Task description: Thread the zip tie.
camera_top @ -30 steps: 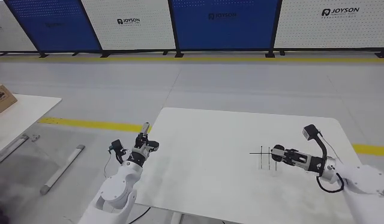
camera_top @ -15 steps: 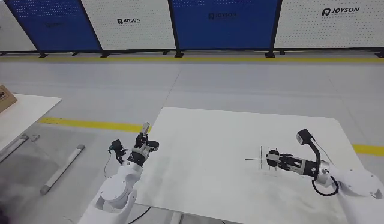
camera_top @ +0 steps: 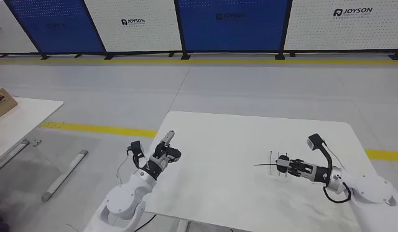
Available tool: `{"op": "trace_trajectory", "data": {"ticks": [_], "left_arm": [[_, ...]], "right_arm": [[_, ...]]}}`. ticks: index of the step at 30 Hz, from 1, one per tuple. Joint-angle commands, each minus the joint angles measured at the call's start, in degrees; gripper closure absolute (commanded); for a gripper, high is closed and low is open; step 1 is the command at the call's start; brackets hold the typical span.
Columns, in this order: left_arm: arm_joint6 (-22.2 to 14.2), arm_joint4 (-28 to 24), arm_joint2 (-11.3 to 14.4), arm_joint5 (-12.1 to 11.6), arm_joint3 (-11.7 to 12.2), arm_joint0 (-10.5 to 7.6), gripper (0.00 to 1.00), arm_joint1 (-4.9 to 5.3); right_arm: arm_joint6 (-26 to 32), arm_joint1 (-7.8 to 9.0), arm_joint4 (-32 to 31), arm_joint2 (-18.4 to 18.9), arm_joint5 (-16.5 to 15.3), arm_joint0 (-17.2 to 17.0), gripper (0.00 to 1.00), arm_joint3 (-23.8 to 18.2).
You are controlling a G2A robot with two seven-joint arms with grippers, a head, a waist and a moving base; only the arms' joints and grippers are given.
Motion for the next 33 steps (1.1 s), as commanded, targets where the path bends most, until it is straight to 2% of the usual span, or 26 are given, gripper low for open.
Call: {"op": "trace_trajectory", "data": {"ticks": [1, 4, 5, 16, 18, 19, 20, 23, 27, 29, 33], "left_arm": [[-2.5, 2.3, 1.1, 1.8, -0.3, -0.49, 0.0, 0.16], [-6.2, 6.9, 2.7, 3.7, 1.0, -1.87, 0.0, 0.47], [-5.6, 7.6, 2.8, 3.6, 1.7, -2.49, 0.0, 0.45], [-5.6, 7.6, 2.8, 3.6, 1.7, -2.49, 0.0, 0.45], [-6.8, 9.7, 3.7, 3.9, 1.8, -3.06, 0.0, 0.54], [-8.1, 10.8, 4.5, 4.0, 2.0, -3.47, 0.0, 0.61], [-10.9, 11.2, 5.2, 4.3, 2.3, -3.88, 0.0, 0.73], [-18.9, 12.5, 5.8, 2.7, 3.7, -5.38, 0.0, 1.23], [-27.3, 12.1, 6.4, 0.3, 6.1, -7.24, 0.0, 1.73], [-28.4, 10.3, 6.5, -0.4, 7.0, -7.72, 0.0, 1.74], [-28.4, 10.3, 6.5, -0.4, 7.0, -7.72, 0.0, 1.74]], "right_arm": [[0.0, 0.0, 0.0, 0.0, 0.0, 0.0, 1.0, 0.0], [0.0, 0.0, 0.0, 0.0, 0.0, 0.0, 1.0, 0.0], [0.0, 0.0, 0.0, 0.0, 0.0, 0.0, 1.0, 0.0], [0.0, 0.0, 0.0, 0.0, 0.0, 0.0, 1.0, 0.0], [-0.9, -0.03, -0.2, -0.1, 0.1, -0.2, 1.0, -0.3], [-2.6, -0.07, -1.0, -0.3, 0.1, -0.8, 1.0, -1.2], [-3.5, -0.11, -1.3, -0.5, -0.1, -1.2, 1.0, -1.9], [-4.1, -0.21, -0.5, -0.7, -0.1, -2.0, 1.0, -3.3], [-3.1, -0.41, 0.6, -1.2, -0.1, -2.3, 1.0, -4.1], [-3.1, -0.41, 0.6, -1.2, -0.1, -2.3, 1.0, -4.1], [-3.1, -0.41, 0.6, -1.2, -0.1, -2.3, 1.0, -4.1]]}}
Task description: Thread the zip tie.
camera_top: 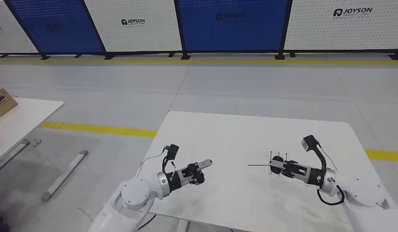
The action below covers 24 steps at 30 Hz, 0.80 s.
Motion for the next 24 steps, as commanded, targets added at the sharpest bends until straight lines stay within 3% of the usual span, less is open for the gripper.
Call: {"op": "trace_trajectory", "data": {"ticks": [1, 6, 11, 16, 19, 24], "left_arm": [[0.0, 0.1, 0.0, 0.0, 0.0, 0.01, 0.0, 0.0], [0.3, -0.1, 0.0, 0.0, 0.0, -0.03, 0.0, -0.02], [2.2, -4.7, 1.8, -1.0, 1.4, -1.55, 0.0, -0.4], [0.7, -8.9, 3.3, -1.8, 2.3, -2.6, 0.0, -0.55], [0.4, -10.5, 5.2, -2.7, 2.8, -2.93, 0.0, -0.73], [0.5, -10.4, 5.9, -2.9, 3.4, -3.43, 0.0, -0.77]], "right_arm": [[0.0, 0.0, 0.0, 0.0, 0.0, 0.0, 1.0, 0.0], [-1.0, -0.07, 0.2, -0.2, 0.3, -0.4, 1.0, -0.5], [-4.3, -0.69, 2.0, -1.5, 0.0, -0.7, 1.0, -1.9], [-7.9, -2.07, 4.1, -4.9, 0.0, -0.2, 1.0, -2.8], [-10.4, -2.92, 2.1, -7.5, 0.2, 0.3, 1.0, -2.1], [-10.6, -3.0, 1.7, -7.8, 0.4, 0.6, 1.0, -2.0]]}}
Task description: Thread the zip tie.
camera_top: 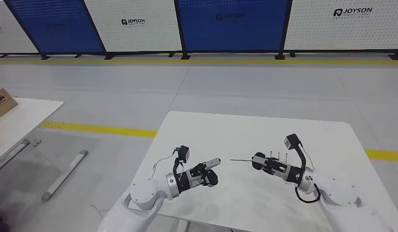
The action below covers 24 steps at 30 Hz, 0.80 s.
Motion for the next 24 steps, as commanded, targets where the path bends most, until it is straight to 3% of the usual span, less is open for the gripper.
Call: {"op": "trace_trajectory", "data": {"ticks": [1, 15, 18, 24], "left_arm": [[0.0, 0.0, 0.0, 0.0, 0.0, 0.02, 0.0, 0.0], [0.2, 0.0, 0.0, 0.0, 0.0, 0.01, 0.0, -0.01], [3.3, 0.4, 1.4, 1.6, 0.2, -0.36, 0.0, -0.19], [4.4, -4.8, 4.8, 2.4, 2.7, -3.13, 0.0, -0.88]], "right_arm": [[0.0, 0.01, 0.0, 0.0, 0.0, 0.0, 1.0, 0.0], [-1.8, -0.07, -0.6, -0.1, -0.1, -0.6, 1.0, -0.8], [-4.3, -0.25, -1.1, -0.2, -0.4, -1.4, 1.0, -2.0], [-9.7, -1.17, -2.9, -2.2, -0.4, -1.7, 1.0, -3.3]]}}
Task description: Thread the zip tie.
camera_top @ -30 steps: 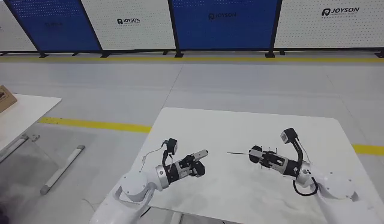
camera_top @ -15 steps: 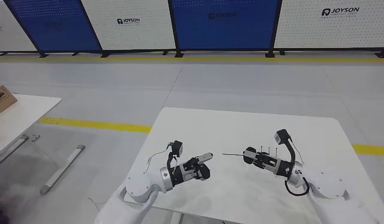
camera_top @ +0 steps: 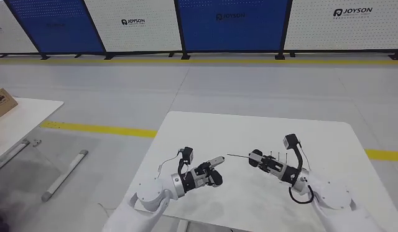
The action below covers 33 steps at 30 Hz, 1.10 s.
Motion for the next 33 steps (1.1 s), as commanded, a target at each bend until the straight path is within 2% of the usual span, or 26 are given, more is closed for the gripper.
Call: {"op": "trace_trajectory", "data": {"ticks": [1, 2, 4, 7, 19, 20, 23, 27, 33], "left_arm": [[1.0, -0.9, 1.2, -0.6, 0.8, -0.9, 0.0, -0.25], [1.3, -1.2, 1.8, -0.9, 1.3, -1.32, 0.0, -0.37], [4.3, -0.1, 3.1, -2.9, 2.5, -2.32, 0.0, -0.69], [5.5, -1.6, 4.8, -4.1, 4.6, -3.87, 0.0, -1.16], [5.5, -1.6, 4.8, -4.1, 4.6, -3.87, 0.0, -1.16], [6.7, -1.9, 4.9, -4.4, 4.7, -3.9, 0.0, -1.26], [8.7, -4.5, 6.2, -4.8, 5.9, -4.95, 0.0, -1.76], [11.7, -5.3, 8.4, -7.2, 8.8, -7.0, 0.0, -2.51], [11.7, -5.3, 8.4, -7.2, 8.8, -7.0, 0.0, -2.51]], "right_arm": [[-1.3, -0.41, -0.5, -1.2, 0.0, 0.3, 1.0, 0.0], [-1.5, -0.64, -0.5, -1.9, 0.1, 0.5, 1.0, 0.1], [-1.6, -1.18, -0.3, -3.4, 0.5, 1.2, 1.0, 0.8], [-1.1, -1.57, 0.6, -4.4, 1.3, 1.8, 1.0, 1.6], [-1.3, -1.58, 0.6, -4.4, 1.3, 1.7, 1.0, 1.5], [-2.0, -1.63, 0.6, -4.4, 1.4, 1.3, 1.0, 1.0], [-0.8, -1.7, 1.5, -4.3, 1.5, 1.1, 1.0, 1.0], [-0.6, -2.01, 1.4, -4.9, 2.8, 1.7, 1.0, 2.0], [-0.6, -2.01, 1.4, -4.9, 2.8, 1.7, 1.0, 2.0]]}}
